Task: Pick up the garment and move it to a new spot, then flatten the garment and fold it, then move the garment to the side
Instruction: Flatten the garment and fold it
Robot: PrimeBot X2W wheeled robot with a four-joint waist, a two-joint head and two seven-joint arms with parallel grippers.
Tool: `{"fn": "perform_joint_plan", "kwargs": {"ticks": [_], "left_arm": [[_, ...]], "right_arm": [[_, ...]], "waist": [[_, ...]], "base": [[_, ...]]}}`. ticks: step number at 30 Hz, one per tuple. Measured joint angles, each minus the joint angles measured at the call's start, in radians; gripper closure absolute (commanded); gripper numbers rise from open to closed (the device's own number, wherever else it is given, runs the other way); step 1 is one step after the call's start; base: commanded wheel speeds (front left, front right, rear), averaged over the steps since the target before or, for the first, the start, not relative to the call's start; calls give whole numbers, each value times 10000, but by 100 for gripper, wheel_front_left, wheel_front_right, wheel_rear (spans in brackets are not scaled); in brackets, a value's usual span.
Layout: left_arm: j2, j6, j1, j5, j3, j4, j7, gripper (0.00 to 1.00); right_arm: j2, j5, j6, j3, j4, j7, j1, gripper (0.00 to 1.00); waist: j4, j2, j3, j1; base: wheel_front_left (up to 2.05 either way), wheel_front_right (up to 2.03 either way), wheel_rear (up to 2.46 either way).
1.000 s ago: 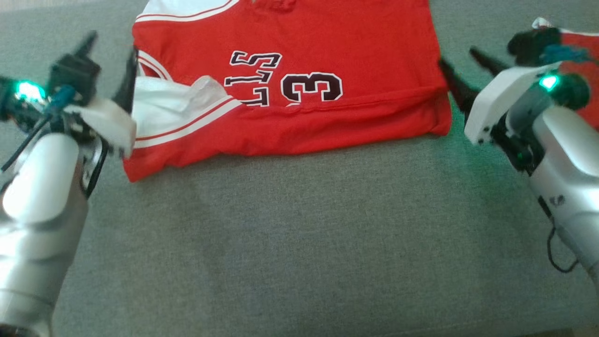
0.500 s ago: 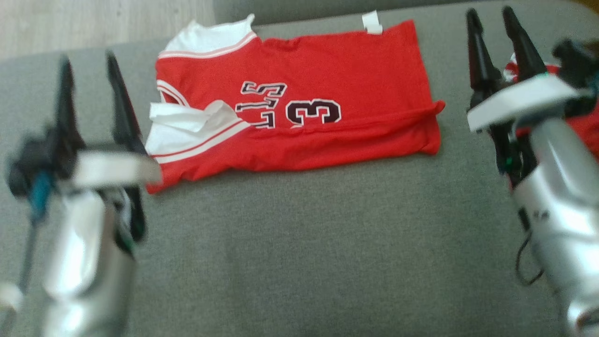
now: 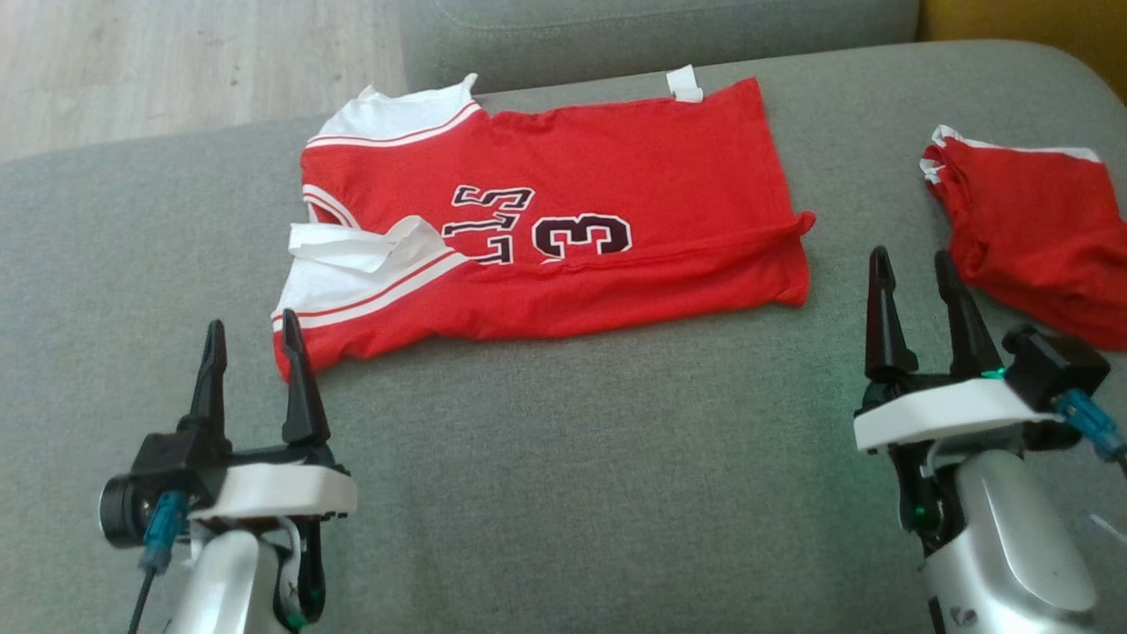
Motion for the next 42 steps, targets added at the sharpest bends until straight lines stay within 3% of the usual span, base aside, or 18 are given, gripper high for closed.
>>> {"fn": "perform_joint_plan", "kwargs": {"ticks": [7, 12, 18, 27, 28, 29, 35, 42], "left_arm": [[94, -13, -719, 111, 42, 1281, 217, 0], [330, 15, -1743, 234, 12, 2621, 1095, 0], [663, 451, -2442, 407, -4, 4157, 2128, 0], [840, 194, -3383, 403, -142, 5093, 3237, 0], [840, 105, -3422, 403, -178, 5114, 3327, 57], [846, 36, -3464, 395, -224, 5129, 3381, 100], [763, -90, -3439, 389, -403, 4980, 2964, 100], [748, -121, -3390, 495, -596, 3787, 1375, 100]], "right_arm": [[31, 125, 0, 291, -199, 0, -37, 0], [35, 247, 0, 535, -311, 0, -270, 0], [36, 393, 0, 761, -481, 0, -507, 0], [36, 663, 0, 832, -587, 0, -541, 0], [36, 700, 0, 855, -587, 0, -566, 0], [36, 719, 0, 878, -570, 0, -601, 0], [36, 497, 0, 1049, 713, 203, -936, 0], [35, 1043, 0, 802, 2815, 1469, -2088, 0]], "waist": [[-202, 0, 312, 2], [-396, 0, 713, 2], [-680, 0, 1121, 2], [-874, 0, 1400, 1], [-862, 0, 1401, 1], [-846, 0, 1400, 1], [-679, 0, 1328, 2], [-334, 0, 1286, 2]], "base": [[0, 0, 0], [0, 0, 0], [0, 0, 0], [0, 0, 0], [0, 0, 0], [0, 0, 0], [0, 0, 0], [0, 0, 0]]}}
